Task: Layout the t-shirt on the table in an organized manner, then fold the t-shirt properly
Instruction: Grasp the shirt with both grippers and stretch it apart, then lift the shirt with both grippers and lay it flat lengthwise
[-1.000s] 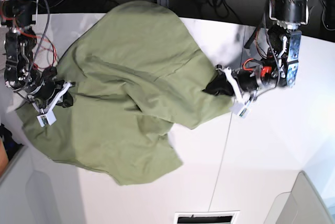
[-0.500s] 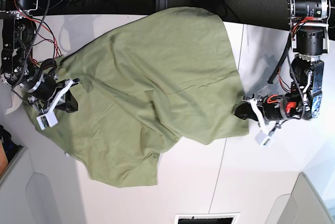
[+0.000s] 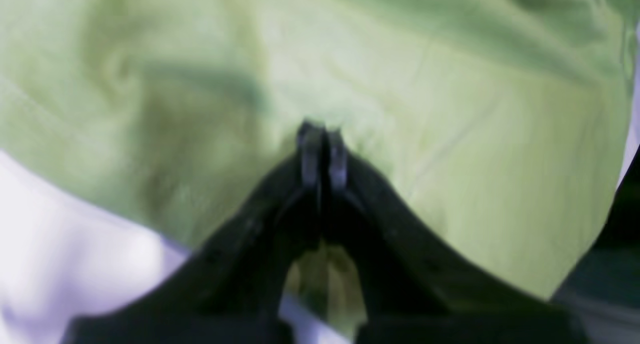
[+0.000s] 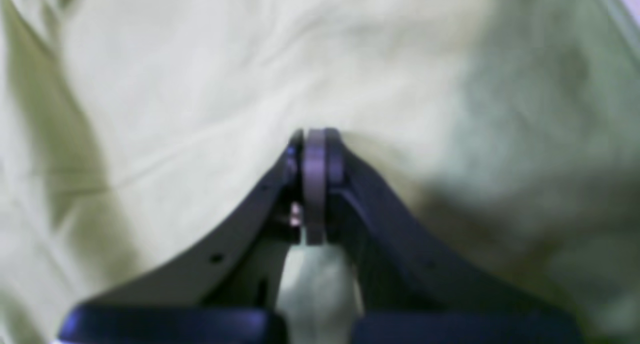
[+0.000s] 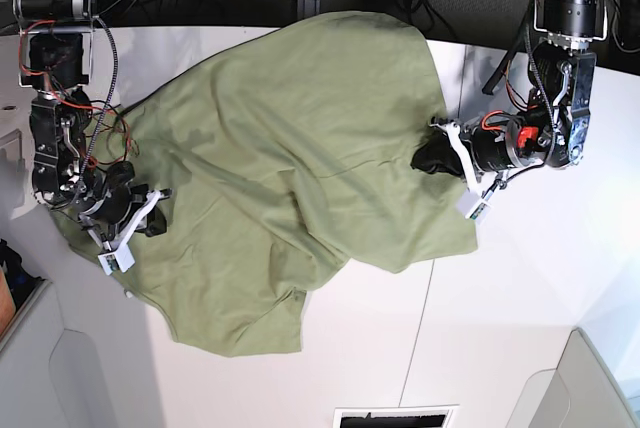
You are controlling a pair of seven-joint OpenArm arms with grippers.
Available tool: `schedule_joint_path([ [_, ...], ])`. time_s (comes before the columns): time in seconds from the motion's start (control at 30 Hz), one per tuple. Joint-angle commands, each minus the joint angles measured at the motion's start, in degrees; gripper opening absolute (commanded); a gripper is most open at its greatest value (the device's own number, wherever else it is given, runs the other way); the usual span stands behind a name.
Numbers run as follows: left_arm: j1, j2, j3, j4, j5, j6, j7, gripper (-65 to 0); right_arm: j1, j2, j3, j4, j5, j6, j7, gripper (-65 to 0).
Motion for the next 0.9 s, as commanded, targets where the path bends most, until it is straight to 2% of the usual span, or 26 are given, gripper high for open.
schedule_joint_path([
  [0.0, -0.2, -0.7, -0.2, -0.4, 2.8, 0.1, 1.2, -63.2, 2.1, 1.3, 0.0, -0.5, -1.6, 0.0, 0.5, -65.0],
  [0.13, -1.7, -1.7, -0.2, -5.4, 5.4, 0.1, 0.2, -63.3, 1.4, 4.0, 0.0, -2.0, -2.2, -0.2, 0.8, -65.0],
  [0.3, -9.8, -1.9, -0.2, -17.7, 8.9, 0.1, -1.6, -63.3, -0.3, 7.0, 0.1, -1.8, 5.7, -0.1, -1.3, -65.0],
  [0.5, -18.1, -2.0, -0.1, -25.9, 9.7, 0.1, -2.7, -63.3, -5.5, 6.2, 0.5, 2.0, 12.4, 0.7, -4.4, -65.0],
  [0.7, -22.3, -2.4, -0.1, -26.3, 14.1, 0.1, -2.7, -63.3, -11.0, 4.0, 0.6, 9.4, 12.6, 0.8, -6.0, -65.0],
  [0.87, -22.2, -3.4, -0.1, -26.3, 14.7, 0.1, -2.2, -63.3, -16.8, 3.9, 1.7, 16.3, 12.3, 0.3, -6.8, -65.0],
])
